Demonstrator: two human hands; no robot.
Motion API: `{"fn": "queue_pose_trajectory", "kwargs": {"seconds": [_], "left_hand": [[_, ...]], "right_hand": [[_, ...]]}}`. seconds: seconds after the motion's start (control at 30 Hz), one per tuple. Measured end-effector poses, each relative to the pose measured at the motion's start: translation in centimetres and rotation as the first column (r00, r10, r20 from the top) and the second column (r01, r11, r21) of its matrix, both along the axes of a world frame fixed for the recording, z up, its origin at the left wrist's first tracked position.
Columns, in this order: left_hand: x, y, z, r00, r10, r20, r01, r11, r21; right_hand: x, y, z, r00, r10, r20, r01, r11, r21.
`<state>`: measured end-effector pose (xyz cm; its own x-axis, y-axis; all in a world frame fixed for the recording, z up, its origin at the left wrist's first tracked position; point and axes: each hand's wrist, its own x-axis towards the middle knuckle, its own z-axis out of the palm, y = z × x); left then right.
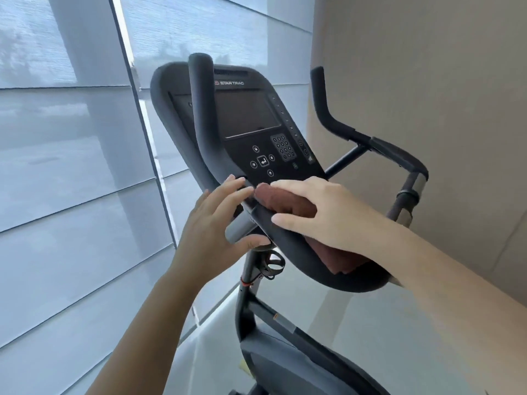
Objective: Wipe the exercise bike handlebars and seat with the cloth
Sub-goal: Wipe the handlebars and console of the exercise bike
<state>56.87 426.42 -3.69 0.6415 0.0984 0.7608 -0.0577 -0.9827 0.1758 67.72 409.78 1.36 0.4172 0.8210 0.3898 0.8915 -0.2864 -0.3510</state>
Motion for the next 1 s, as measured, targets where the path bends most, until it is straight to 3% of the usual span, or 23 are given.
{"fn": "queue_pose_trajectory", "kwargs": {"seconds": [0.13, 0.3, 0.5, 0.77, 1.0], "left_hand": [[0.8, 2.2, -0.4, 0.996, -0.08, 0.037, 0.078, 0.996, 0.046], [1.7, 3.4, -1.2, 0.978, -0.177, 0.112, 0.172, 0.983, 0.057], [2.5, 3.0, -1.7, 0.96, -0.196, 0.202, 0.195, 0.981, 0.026], [2.8, 2.0, -1.9, 0.951, -0.183, 0.249, 0.194, 0.981, -0.022], [2.4, 1.9, -1.9, 0.96, -0.164, 0.227, 0.184, 0.981, -0.068]], "right_hand": [[-0.6, -2.8, -0.7, 0.999, 0.003, -0.047, 0.0, 0.998, 0.055], [-3.0, -4.2, -2.0, 0.986, -0.11, 0.126, 0.092, 0.985, 0.144], [-3.8, -1.2, -0.8, 0.953, -0.076, 0.295, 0.072, 0.997, 0.025], [-3.5, -7.3, -3.4, 0.954, -0.07, 0.29, 0.054, 0.997, 0.063], [-2.5, -0.8, 0.3, 0.967, 0.072, 0.245, -0.068, 0.997, -0.025]]}}
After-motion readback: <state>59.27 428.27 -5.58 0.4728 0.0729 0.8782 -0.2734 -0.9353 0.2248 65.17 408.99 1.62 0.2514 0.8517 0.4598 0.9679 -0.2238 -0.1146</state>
